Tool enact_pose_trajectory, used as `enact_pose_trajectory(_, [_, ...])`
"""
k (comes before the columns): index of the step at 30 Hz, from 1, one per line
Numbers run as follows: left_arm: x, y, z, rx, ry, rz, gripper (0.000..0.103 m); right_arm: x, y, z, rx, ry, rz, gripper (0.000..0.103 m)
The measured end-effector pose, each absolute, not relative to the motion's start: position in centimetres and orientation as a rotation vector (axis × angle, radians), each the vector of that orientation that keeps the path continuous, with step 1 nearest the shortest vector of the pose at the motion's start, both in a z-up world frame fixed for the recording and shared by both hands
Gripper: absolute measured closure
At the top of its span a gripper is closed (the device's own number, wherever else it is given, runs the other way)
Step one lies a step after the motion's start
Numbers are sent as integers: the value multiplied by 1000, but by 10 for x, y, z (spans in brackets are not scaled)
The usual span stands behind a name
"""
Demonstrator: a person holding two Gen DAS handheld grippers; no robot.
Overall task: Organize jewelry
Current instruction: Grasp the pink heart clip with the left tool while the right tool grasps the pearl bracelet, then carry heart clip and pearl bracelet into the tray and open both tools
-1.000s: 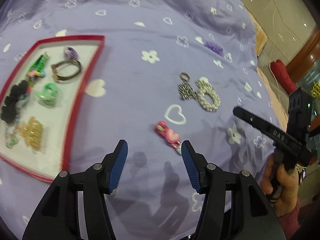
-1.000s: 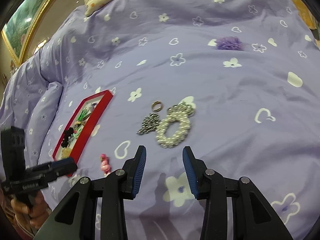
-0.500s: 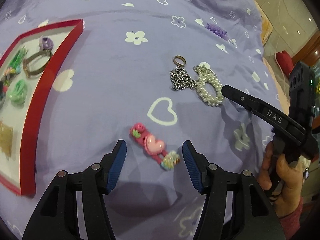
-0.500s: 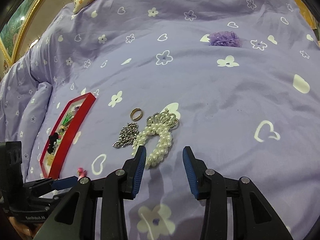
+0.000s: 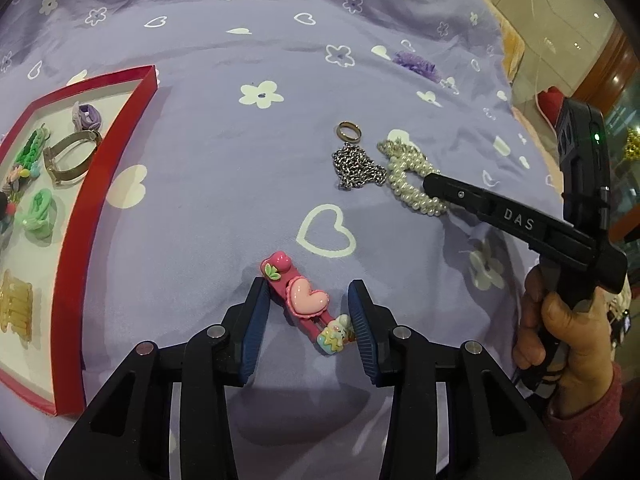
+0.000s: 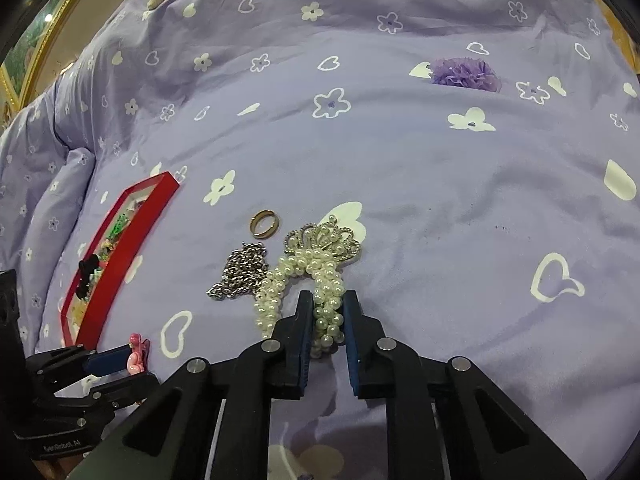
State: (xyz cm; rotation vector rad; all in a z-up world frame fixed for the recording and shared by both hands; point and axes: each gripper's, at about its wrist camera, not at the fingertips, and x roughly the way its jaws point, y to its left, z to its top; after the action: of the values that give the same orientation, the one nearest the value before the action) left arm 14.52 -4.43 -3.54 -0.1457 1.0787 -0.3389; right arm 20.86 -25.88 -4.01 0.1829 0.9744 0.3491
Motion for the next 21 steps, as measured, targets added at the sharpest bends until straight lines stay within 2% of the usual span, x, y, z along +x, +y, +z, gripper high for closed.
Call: enact_pose_trajectory(21, [123, 8, 3, -220, 965, -307, 64, 163, -208, 17, 201, 879, 535, 90])
